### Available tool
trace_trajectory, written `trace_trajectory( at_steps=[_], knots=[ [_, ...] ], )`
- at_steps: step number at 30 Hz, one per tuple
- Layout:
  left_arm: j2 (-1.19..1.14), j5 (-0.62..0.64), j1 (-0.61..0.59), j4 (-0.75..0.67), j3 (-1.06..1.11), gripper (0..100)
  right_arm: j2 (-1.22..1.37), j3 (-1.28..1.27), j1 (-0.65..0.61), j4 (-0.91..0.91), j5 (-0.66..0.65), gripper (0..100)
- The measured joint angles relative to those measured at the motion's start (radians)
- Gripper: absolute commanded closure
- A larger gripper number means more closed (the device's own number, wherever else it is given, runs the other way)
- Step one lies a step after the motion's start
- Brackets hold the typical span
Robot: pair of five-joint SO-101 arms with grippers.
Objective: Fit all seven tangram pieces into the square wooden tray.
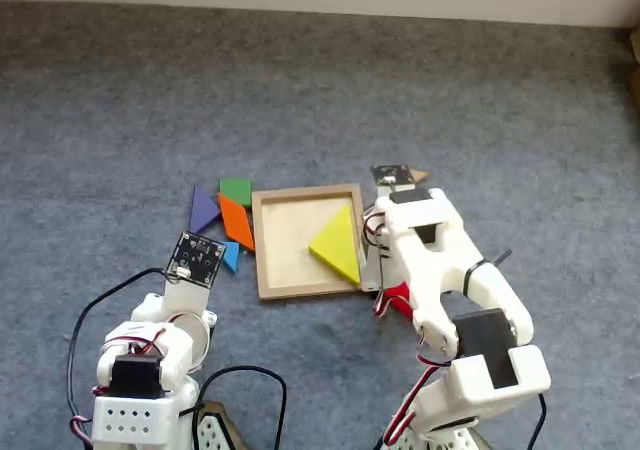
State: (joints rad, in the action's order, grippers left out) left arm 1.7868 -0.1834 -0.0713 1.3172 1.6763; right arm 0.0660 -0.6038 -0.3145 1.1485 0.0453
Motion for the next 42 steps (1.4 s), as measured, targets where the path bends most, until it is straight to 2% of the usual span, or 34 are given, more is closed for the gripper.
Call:
trace_trajectory(
  at_steps=[2,7,12,19,25,31,37,42],
  knots=[
    [0.0,0.0,0.0,0.0,0.0,95,0.0,0.0,0.0,0.0,0.0,63.3],
    [0.0,0.0,0.0,0.0,0.0,95,0.0,0.0,0.002,0.0,0.0,74.1],
    [0.0,0.0,0.0,0.0,0.0,95,0.0,0.0,0.005,0.0,0.0,79.8],
    [0.0,0.0,0.0,0.0,0.0,95,-0.017,0.003,0.017,0.006,-0.002,81.1],
    [0.0,0.0,0.0,0.0,0.0,95,-0.192,0.002,0.038,0.068,-0.092,81.1],
    [0.0,0.0,0.0,0.0,0.0,95,-0.311,0.002,0.037,0.12,-0.249,81.1],
    [0.0,0.0,0.0,0.0,0.0,95,-0.318,0.017,-0.037,0.115,-0.514,81.1],
    [0.0,0.0,0.0,0.0,0.0,95,-0.318,0.06,-0.103,0.038,-0.712,81.1]
  ],
)
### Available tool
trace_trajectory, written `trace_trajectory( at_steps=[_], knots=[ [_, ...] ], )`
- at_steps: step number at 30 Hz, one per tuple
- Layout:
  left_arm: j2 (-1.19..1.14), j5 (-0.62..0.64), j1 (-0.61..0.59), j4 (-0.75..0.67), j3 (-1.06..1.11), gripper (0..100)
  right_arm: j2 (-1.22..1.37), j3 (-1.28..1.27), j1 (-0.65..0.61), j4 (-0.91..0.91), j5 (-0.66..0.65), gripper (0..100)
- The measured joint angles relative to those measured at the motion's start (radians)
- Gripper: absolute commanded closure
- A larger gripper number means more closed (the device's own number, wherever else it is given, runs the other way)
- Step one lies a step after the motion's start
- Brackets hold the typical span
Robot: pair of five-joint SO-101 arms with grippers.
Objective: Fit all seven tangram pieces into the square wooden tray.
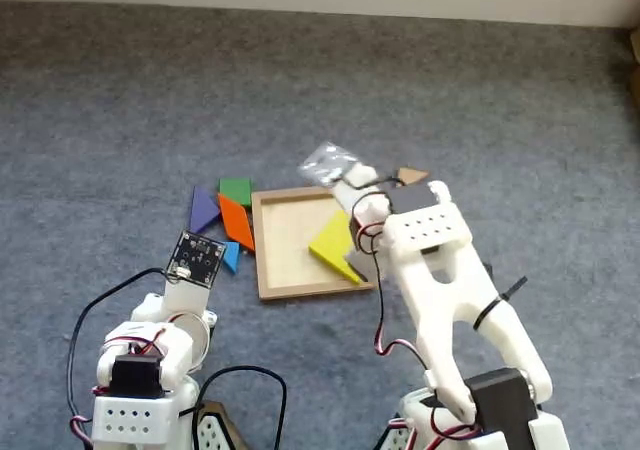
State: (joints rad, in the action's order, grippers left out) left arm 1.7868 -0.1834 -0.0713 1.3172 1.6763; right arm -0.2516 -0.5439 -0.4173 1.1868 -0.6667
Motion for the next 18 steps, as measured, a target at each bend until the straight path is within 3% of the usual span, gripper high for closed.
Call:
trace_trajectory(
  at_steps=[7,18],
  knots=[
    [0.0,0.0,0.0,0.0,0.0,95,0.094,0.084,-0.072,-0.186,-0.104,81.1],
    [0.0,0.0,0.0,0.0,0.0,95,0.463,0.391,-0.16,-0.209,-0.296,81.1]
  ],
)
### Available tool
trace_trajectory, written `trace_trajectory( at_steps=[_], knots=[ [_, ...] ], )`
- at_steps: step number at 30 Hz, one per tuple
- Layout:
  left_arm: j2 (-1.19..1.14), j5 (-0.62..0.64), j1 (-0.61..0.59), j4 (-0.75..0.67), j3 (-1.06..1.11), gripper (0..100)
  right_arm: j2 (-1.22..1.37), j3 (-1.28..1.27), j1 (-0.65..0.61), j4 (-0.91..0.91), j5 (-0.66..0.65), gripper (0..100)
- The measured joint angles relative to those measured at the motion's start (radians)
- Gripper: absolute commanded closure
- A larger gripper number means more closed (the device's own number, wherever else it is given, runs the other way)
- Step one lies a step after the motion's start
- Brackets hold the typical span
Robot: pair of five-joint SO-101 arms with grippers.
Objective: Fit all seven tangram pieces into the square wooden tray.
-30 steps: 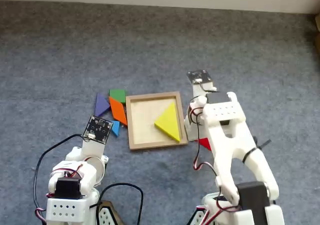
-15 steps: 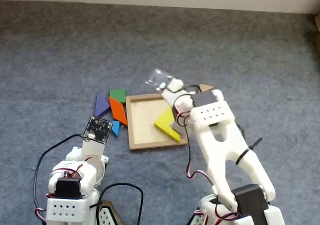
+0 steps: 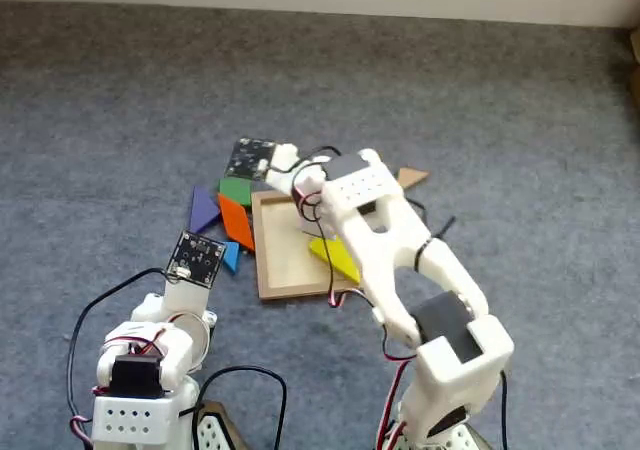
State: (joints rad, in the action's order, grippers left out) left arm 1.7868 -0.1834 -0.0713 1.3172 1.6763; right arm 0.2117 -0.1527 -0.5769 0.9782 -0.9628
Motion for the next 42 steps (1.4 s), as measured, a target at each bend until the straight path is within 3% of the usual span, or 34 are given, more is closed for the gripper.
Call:
trace_trajectory(
  at_steps=[6,12,16,19,25,29,33,42],
  knots=[
    [0.0,0.0,0.0,0.0,0.0,95,0.014,0.025,-0.06,0.0,-0.063,80.3],
    [0.0,0.0,0.0,0.0,0.0,95,0.014,0.026,-0.078,0.012,-0.068,63.2],
    [0.0,0.0,0.0,0.0,0.0,95,0.014,0.028,-0.078,0.072,-0.068,62.3],
    [0.0,0.0,0.0,0.0,0.0,95,0.014,0.028,-0.078,0.14,-0.068,67.8],
    [0.0,0.0,0.0,0.0,0.0,95,-0.005,0.126,-0.075,0.302,-0.068,99.1],
    [0.0,0.0,0.0,0.0,0.0,95,-0.063,0.13,-0.071,0.408,-0.031,98.1],
    [0.0,0.0,0.0,0.0,0.0,95,-0.074,0.12,-0.043,0.437,0.153,98.1],
    [0.0,0.0,0.0,0.0,0.0,95,0.023,-0.054,0.051,0.161,0.302,98.1]
  ],
)
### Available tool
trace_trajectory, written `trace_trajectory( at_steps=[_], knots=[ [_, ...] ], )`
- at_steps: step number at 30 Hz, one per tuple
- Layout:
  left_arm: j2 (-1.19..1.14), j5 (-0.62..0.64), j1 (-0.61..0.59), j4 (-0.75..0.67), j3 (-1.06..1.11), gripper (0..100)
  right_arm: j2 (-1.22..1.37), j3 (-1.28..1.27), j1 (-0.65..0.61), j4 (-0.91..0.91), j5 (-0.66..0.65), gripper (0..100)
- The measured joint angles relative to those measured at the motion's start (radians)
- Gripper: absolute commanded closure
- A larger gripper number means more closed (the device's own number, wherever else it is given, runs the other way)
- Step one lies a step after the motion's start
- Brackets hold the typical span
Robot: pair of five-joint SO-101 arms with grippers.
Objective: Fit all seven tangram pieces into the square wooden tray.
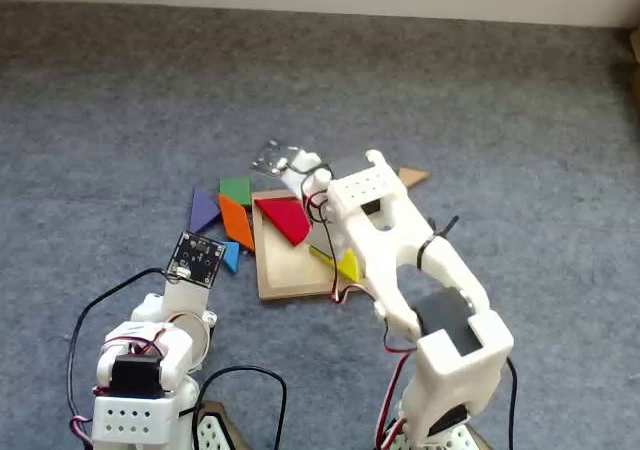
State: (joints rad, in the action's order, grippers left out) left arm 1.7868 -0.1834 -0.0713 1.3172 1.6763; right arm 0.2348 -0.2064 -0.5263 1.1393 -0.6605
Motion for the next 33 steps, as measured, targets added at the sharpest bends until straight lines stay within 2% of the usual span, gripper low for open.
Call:
trace_trajectory(
  at_steps=[8,15,18,26,33],
  knots=[
    [0.0,0.0,0.0,0.0,0.0,95,0.072,0.032,0.048,-0.158,0.015,98.1],
    [0.0,0.0,0.0,0.0,0.0,95,0.058,0.137,0.057,-0.044,0.018,98.1],
    [0.0,0.0,0.0,0.0,0.0,95,0.029,0.149,0.025,-0.041,0.072,98.1],
    [0.0,0.0,0.0,0.0,0.0,95,0.117,0.153,-0.037,-0.172,0.198,98.1],
    [0.0,0.0,0.0,0.0,0.0,95,0.187,0.19,0.041,-0.19,0.207,98.1]
  ],
)
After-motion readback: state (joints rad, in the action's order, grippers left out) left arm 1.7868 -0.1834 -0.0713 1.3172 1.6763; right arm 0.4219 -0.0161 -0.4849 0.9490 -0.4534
